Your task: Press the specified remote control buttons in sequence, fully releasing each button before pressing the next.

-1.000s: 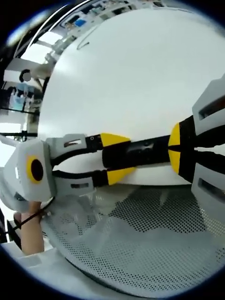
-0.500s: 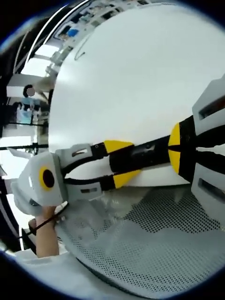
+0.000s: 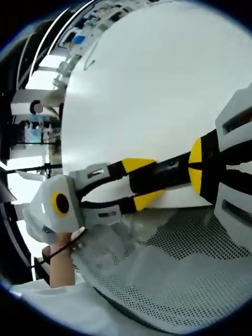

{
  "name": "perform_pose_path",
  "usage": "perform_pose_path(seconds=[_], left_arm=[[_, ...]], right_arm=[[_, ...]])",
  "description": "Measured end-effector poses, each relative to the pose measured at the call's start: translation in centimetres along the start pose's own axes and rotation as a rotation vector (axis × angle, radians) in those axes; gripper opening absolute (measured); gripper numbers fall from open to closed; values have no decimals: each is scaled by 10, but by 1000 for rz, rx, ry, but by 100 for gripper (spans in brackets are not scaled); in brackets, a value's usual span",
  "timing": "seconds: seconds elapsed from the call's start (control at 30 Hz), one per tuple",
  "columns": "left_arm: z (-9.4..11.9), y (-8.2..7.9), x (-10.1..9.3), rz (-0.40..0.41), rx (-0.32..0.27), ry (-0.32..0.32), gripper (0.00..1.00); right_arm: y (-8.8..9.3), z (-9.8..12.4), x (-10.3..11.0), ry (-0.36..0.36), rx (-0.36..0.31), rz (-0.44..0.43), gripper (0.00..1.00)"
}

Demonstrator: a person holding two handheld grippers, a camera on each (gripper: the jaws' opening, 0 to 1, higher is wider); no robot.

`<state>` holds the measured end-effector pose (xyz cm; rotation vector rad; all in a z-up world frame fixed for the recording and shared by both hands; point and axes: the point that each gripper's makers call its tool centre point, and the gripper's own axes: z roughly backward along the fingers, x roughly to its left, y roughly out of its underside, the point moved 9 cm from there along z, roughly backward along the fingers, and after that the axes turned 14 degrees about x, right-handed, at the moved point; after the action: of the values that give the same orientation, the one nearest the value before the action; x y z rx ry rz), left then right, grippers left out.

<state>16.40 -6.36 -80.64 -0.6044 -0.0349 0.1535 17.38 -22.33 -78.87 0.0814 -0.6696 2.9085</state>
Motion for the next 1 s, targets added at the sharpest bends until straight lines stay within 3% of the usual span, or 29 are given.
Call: perform_pose_path(seconds=[0.13, 0.37, 0.43, 0.53, 0.63, 0.8, 0.87, 1.0], left_arm=[[0, 0, 0, 0, 0, 0, 24], [0, 0, 0, -3, 2, 1, 24], [0, 0, 0, -3, 2, 1, 24], [0, 0, 0, -4, 3, 1, 24], [0, 0, 0, -5, 4, 1, 24], [0, 0, 0, -5, 4, 0, 24], [0, 0, 0, -6, 4, 0, 24], [0, 0, 0, -5, 5, -1, 24]], right_arm=[[-4, 1, -1, 2, 36, 33, 0], [-25, -2, 5, 68, 283, 309, 0], [-28, -3, 7, 90, 328, 350, 0], [-29, -4, 9, 99, 335, 334, 0], [-25, -3, 8, 112, 298, 255, 0], [-12, 0, 8, 115, 139, 115, 0], [-7, 0, 7, 90, 70, 2, 0], [-3, -1, 5, 35, -17, -102, 0]])
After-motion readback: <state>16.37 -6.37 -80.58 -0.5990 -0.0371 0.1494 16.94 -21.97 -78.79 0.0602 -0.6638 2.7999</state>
